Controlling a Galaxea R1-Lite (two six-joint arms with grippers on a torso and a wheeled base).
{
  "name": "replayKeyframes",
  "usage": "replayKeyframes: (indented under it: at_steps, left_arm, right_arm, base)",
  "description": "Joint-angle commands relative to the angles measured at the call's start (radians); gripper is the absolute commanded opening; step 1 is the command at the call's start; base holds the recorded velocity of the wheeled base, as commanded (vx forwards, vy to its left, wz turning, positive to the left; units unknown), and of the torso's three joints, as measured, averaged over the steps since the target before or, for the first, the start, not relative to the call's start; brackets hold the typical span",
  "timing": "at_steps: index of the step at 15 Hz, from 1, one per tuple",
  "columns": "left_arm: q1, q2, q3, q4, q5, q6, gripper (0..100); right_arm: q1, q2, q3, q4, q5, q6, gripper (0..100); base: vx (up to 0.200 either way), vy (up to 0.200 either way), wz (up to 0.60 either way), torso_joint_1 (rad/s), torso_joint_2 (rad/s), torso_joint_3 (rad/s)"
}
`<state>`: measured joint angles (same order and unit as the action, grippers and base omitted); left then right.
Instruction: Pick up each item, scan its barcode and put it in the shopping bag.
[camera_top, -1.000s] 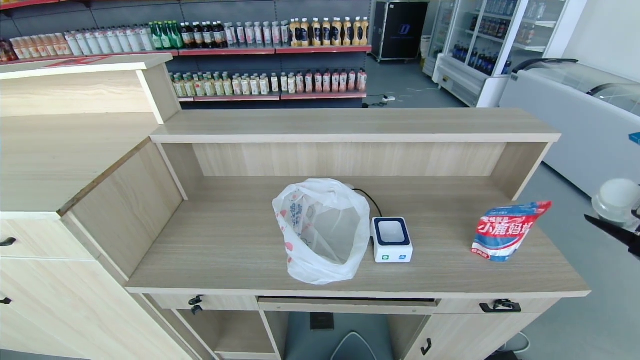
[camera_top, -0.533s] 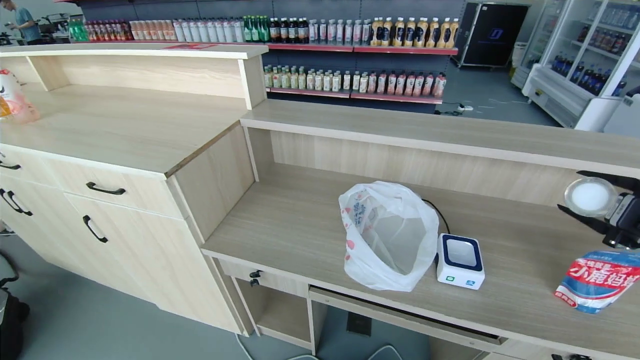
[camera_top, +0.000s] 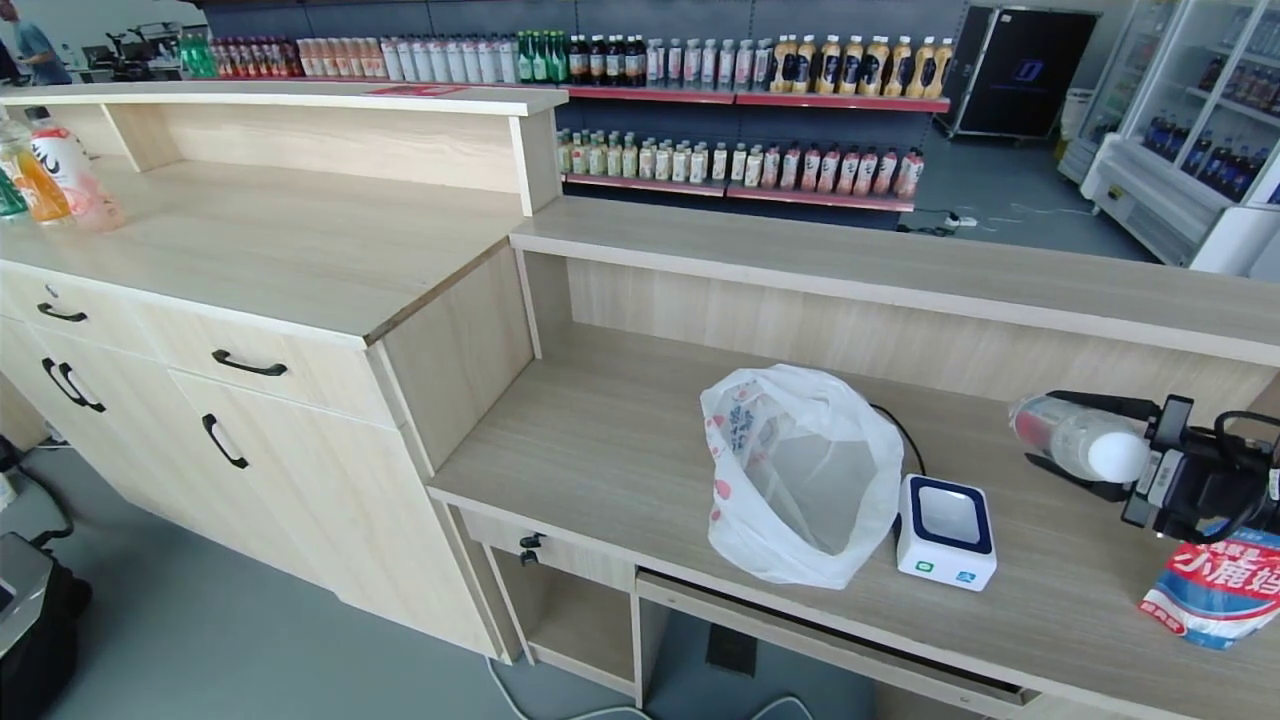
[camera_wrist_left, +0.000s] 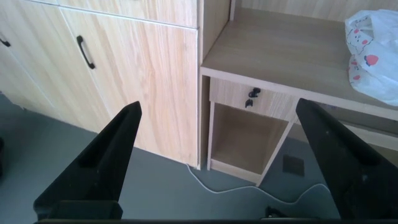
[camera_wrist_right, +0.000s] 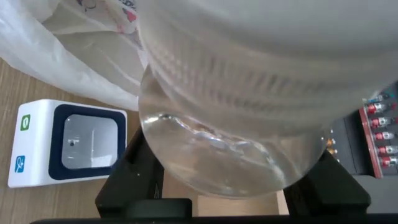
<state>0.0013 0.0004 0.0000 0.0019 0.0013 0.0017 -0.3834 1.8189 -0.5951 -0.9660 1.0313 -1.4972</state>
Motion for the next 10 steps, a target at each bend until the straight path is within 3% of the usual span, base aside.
replayKeyframes:
  at_steps: [1, 10]
  left_arm:
    - [0.0, 0.0, 0.0, 0.001, 0.0, 0.0, 100]
    - [0.0, 0.0, 0.0, 0.0, 0.0, 0.0, 100]
  right_arm:
    - [0.018, 0.062, -0.003, -0.013, 0.004, -0.003, 0]
    - [-0.003, 0.143, 0.001, -0.008, -0.014, -0.081, 0]
  base:
    - [0.0, 0.0, 0.0, 0.0, 0.0, 0.0]
    - [0.0, 0.0, 0.0, 0.0, 0.0, 0.0]
